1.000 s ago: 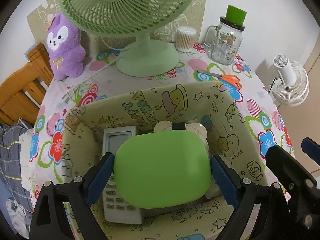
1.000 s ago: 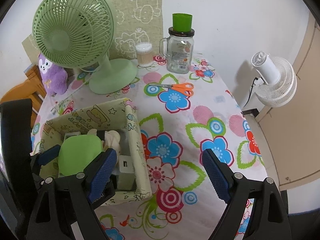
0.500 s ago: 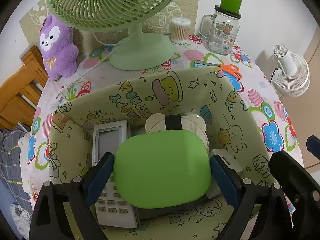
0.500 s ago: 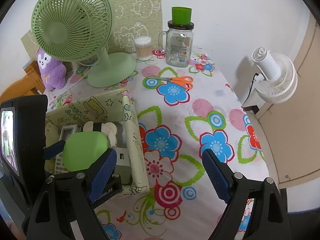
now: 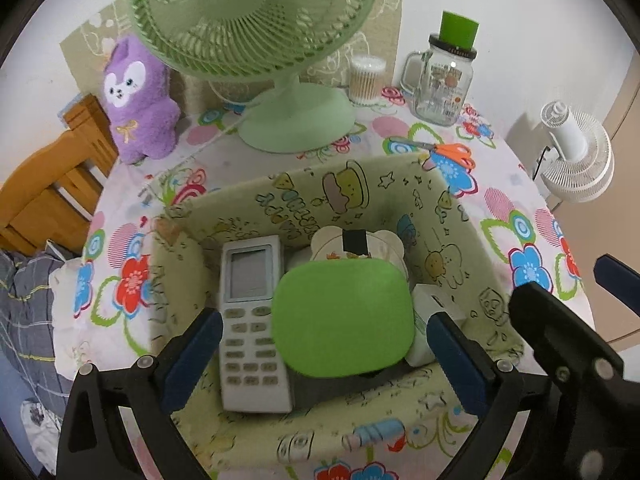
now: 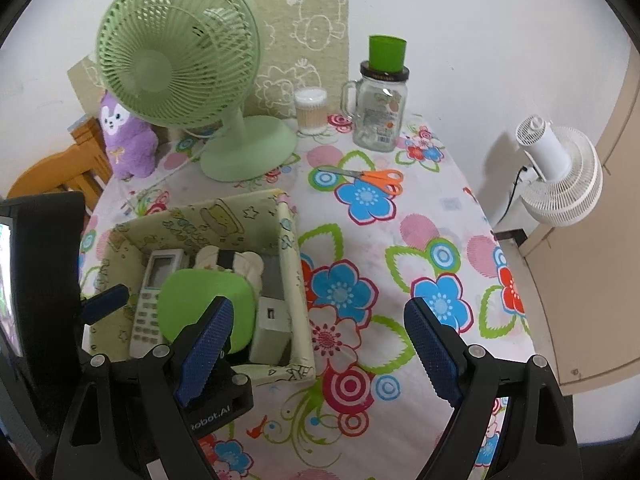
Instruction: Organize rigid objects
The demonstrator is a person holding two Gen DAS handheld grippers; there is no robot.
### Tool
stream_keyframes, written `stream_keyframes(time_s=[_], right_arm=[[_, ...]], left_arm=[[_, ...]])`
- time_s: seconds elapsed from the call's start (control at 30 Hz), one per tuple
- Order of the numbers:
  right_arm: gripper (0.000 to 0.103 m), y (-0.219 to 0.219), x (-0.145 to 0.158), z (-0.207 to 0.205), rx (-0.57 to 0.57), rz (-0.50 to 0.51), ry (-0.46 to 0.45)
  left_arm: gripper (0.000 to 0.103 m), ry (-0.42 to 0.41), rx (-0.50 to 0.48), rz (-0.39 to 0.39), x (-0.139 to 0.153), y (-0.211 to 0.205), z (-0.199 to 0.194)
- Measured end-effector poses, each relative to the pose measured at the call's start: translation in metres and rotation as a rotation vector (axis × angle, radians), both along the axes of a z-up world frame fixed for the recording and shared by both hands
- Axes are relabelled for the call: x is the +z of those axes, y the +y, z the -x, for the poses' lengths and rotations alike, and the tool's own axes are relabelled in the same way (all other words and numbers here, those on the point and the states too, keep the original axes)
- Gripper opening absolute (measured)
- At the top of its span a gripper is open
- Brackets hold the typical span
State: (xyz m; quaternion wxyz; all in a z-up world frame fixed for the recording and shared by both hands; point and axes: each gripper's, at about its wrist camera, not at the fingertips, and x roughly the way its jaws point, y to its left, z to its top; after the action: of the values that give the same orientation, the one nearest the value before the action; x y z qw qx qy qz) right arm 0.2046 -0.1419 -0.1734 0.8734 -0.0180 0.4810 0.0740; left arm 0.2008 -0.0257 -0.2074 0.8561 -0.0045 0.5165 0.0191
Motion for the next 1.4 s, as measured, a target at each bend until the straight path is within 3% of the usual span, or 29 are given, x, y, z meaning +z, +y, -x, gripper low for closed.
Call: stream_keyframes(time_s=[0.8, 1.03, 1.4], right_arm=[[0.089, 0.007, 0.049, 0.041, 0.108, -0.037, -0.075], [0.089, 0.006, 0.061, 0.054, 0.123, -0.038, -0.061], [0.089, -0.005, 0.108, 0.076, 0.096, -0.078, -0.094]], left_arm=[[0.103, -0.090, 0.054, -0.007, 0.073, 0.010, 0.077], [0.103, -0.111, 0.035, -0.009, 0.093, 0.009, 0.096], [0.102, -0.184, 0.041, -0.045, 0.142, 0.013, 0.121]])
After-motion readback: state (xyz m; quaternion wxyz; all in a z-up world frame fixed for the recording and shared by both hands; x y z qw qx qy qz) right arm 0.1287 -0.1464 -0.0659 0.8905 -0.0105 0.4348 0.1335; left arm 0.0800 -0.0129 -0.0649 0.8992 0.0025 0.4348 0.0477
